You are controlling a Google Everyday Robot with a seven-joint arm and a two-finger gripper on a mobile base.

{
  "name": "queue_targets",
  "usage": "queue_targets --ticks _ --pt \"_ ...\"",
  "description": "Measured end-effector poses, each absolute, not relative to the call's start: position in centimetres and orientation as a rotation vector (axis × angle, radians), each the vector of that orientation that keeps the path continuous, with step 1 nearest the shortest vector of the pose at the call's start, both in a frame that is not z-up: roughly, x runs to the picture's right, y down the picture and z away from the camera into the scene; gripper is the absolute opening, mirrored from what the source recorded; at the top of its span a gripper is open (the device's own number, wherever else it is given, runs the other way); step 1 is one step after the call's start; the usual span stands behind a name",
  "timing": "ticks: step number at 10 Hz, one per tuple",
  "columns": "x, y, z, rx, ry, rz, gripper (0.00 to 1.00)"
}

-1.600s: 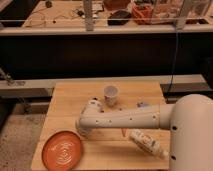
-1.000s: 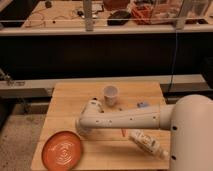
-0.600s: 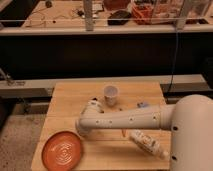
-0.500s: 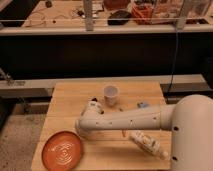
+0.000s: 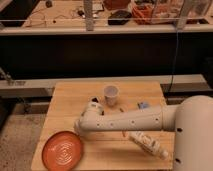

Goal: Push the ceramic bowl across the table

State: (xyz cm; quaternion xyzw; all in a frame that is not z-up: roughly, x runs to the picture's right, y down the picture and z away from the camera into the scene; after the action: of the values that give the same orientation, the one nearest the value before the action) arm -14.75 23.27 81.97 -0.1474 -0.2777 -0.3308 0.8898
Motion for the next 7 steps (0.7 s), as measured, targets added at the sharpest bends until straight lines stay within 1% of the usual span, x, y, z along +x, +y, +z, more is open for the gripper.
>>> queue_targets --ticks 4,7 --pt "-15.3 23.4 81.9 -0.323 -0.593 -0.707 0.00" --pt "-16.1 24.0 82.1 -0.379 -0.573 -0.715 0.00"
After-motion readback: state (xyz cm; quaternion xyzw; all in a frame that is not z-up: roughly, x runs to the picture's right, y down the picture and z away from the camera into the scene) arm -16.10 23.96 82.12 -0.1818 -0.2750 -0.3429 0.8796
